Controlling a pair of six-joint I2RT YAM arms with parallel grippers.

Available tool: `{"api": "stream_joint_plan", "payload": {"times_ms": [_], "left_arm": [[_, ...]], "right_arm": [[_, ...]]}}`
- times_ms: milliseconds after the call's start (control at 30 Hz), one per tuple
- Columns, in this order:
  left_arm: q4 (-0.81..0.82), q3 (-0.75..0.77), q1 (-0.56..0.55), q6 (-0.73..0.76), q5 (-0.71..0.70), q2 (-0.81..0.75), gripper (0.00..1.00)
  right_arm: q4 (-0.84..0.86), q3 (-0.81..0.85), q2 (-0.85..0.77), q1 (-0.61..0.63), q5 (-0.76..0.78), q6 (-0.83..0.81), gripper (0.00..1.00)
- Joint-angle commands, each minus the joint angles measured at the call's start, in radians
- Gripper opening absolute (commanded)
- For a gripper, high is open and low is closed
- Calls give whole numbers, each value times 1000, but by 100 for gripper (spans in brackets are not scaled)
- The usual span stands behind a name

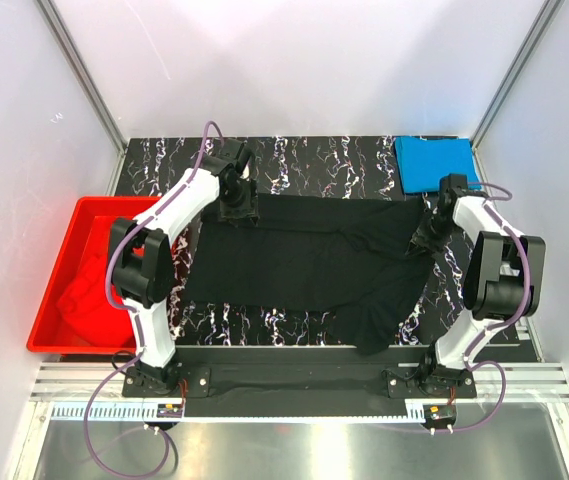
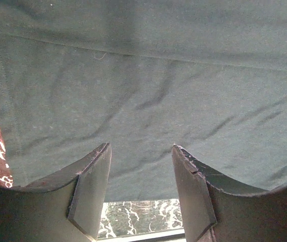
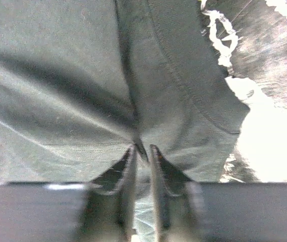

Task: Fold and stack the t-shirts
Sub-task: Fold the tshirt

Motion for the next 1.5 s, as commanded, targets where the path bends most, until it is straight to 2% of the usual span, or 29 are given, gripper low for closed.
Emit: {"api": "stream_joint_plan", "payload": {"times_ms": [0,33,167,233,367,600,800,1367,1467], "left_arm": [[14,1,-1,20,-19,-52,57],[15,-3,-1,20,-19,-54,57],[19,-18,-2,29,-25,-71,57],[16,-19,-1,32,-25,-83,57],[20,-38,-1,32,-25,-107,57],[34,-87,-1,28,-15,-146,57],[46,-136,-2,26,-10,-170,57],[46,-124,1,45,-10,-175,57],[48,-122,2,48,-10,-175,57]], "right_arm": [[-63,55,21,2,92,-43,29],[-78,80,29,2,103,-46,42],[-98,161,-18,23,128,-94,48],[-103,225,-42,53,116,-120,48],[-89,316,-2,250,88,-152,43],[-115,454,231,404,48,-122,42],[-114,470,308,426,72,-125,43],[-91,368,307,455,140,-141,39],[-80,368,314,459,151,-145,36]]}}
